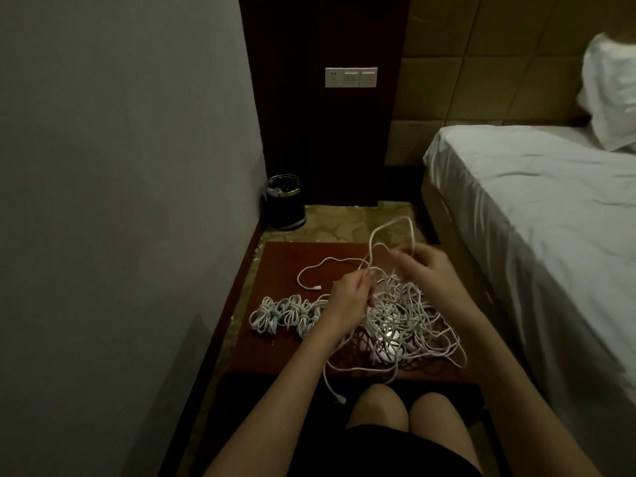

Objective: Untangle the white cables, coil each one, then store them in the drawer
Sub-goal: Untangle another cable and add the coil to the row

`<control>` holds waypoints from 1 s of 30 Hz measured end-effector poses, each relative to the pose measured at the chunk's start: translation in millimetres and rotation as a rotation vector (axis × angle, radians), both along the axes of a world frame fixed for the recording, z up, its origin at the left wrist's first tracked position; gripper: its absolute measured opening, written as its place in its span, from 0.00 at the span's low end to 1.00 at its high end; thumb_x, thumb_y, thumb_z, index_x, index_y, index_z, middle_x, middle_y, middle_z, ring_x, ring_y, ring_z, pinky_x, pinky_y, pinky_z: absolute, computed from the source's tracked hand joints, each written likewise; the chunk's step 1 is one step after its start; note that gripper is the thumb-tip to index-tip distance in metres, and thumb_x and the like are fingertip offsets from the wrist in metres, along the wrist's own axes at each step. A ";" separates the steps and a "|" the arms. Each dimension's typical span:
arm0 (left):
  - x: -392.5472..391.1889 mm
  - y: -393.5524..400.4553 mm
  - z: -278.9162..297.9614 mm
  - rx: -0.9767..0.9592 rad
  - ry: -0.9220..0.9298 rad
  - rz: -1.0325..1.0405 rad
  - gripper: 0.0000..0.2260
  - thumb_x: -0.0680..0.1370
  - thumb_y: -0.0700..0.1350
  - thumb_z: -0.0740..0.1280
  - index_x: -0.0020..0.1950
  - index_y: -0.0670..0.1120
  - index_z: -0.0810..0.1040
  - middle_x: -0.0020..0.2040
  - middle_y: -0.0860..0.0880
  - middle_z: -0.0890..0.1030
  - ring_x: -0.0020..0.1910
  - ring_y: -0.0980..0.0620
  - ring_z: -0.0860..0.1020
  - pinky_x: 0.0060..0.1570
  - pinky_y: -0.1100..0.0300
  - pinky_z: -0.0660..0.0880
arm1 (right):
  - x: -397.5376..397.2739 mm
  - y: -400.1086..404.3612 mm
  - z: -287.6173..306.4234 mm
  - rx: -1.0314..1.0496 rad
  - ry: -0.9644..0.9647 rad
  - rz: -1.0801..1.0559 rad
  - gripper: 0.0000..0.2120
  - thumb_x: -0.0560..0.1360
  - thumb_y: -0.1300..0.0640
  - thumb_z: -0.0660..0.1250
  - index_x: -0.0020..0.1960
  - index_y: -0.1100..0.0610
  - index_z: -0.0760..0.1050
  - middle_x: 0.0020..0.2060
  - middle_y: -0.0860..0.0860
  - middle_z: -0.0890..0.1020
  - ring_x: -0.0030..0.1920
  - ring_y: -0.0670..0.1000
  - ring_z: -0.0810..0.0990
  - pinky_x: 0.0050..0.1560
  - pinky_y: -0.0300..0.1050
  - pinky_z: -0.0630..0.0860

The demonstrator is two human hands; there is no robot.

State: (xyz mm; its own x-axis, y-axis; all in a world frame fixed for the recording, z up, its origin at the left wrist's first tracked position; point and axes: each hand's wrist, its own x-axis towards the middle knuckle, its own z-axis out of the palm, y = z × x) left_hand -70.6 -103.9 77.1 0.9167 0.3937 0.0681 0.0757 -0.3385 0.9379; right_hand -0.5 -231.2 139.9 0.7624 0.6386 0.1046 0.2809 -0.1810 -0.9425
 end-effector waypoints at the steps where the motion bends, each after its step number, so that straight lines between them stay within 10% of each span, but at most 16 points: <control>1: 1.5 -1.9 4.9 0.021 0.001 -0.006 0.14 0.85 0.47 0.54 0.47 0.45 0.76 0.34 0.52 0.74 0.32 0.56 0.73 0.36 0.59 0.71 | -0.1 1.9 -11.6 -0.114 -0.005 0.046 0.12 0.78 0.50 0.64 0.53 0.58 0.77 0.39 0.51 0.79 0.30 0.38 0.75 0.32 0.32 0.72; 14: 3.6 -6.3 -10.9 0.241 0.046 0.036 0.12 0.84 0.43 0.57 0.48 0.40 0.77 0.33 0.53 0.73 0.29 0.59 0.70 0.28 0.69 0.66 | 5.9 38.2 -41.8 -0.120 0.002 -0.133 0.19 0.79 0.52 0.64 0.34 0.62 0.79 0.27 0.57 0.77 0.28 0.50 0.73 0.32 0.48 0.71; 20: 12.7 -10.4 -36.4 0.294 0.025 0.058 0.12 0.84 0.44 0.56 0.47 0.44 0.77 0.43 0.48 0.79 0.43 0.46 0.78 0.48 0.48 0.74 | -1.0 38.6 5.9 0.319 0.155 -0.113 0.17 0.83 0.57 0.55 0.37 0.58 0.71 0.27 0.51 0.74 0.31 0.50 0.76 0.39 0.47 0.75; 30: 28.7 10.0 -37.0 0.410 0.250 0.004 0.14 0.83 0.56 0.55 0.58 0.52 0.77 0.55 0.53 0.78 0.55 0.53 0.75 0.61 0.50 0.63 | -7.7 19.0 39.0 0.546 0.096 -0.135 0.18 0.84 0.58 0.53 0.35 0.56 0.67 0.22 0.42 0.64 0.24 0.42 0.61 0.27 0.33 0.61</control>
State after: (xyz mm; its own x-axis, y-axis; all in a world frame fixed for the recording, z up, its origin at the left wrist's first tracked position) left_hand -41.9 -93.9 40.1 0.9232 0.3843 -0.0040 0.2842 -0.6758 0.6801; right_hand -8.2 -212.1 178.9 0.8561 0.4072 0.3183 0.1975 0.3114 -0.9295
